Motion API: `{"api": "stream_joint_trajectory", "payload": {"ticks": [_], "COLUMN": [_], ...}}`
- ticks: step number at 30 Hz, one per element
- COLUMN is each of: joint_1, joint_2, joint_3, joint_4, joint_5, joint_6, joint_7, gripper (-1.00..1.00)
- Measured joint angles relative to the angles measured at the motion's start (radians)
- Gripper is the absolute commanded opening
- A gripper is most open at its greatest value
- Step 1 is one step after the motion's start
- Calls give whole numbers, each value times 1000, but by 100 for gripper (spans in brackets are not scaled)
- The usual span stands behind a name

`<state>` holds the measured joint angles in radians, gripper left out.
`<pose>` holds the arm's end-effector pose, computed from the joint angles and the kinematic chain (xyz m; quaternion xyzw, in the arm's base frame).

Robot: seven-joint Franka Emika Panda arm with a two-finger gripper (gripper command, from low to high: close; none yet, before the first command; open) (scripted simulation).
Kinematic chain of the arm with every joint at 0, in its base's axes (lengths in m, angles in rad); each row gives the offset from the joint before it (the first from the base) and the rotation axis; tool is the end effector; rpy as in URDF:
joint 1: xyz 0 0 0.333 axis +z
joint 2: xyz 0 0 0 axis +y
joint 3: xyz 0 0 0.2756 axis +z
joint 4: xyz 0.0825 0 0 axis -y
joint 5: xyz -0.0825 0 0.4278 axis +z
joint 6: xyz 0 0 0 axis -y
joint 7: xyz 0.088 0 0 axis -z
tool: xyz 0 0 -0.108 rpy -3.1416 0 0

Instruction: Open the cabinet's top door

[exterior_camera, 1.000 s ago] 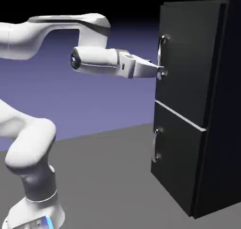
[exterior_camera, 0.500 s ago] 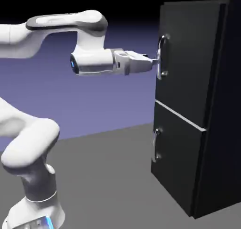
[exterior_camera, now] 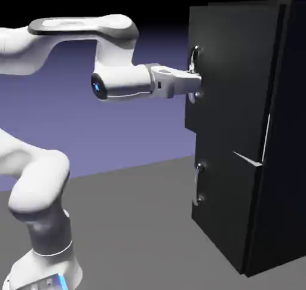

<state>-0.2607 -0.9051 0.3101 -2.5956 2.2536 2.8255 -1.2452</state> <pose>0.3992 -0.0135 0.5458 -0.6762 0.2086 -0.6252 0.3292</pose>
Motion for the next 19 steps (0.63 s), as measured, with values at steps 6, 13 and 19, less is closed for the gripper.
{"api": "stream_joint_trajectory", "payload": {"ticks": [6,13,19], "joint_1": [204,454,672], "joint_2": [-22,5,47], "joint_3": [-174,-348,-482], "joint_4": [-70,-109,-124], "joint_5": [-259,-561,-824], "joint_6": [56,244,460], "joint_7": [152,363,555], "gripper": [-100,-100,-100]}}
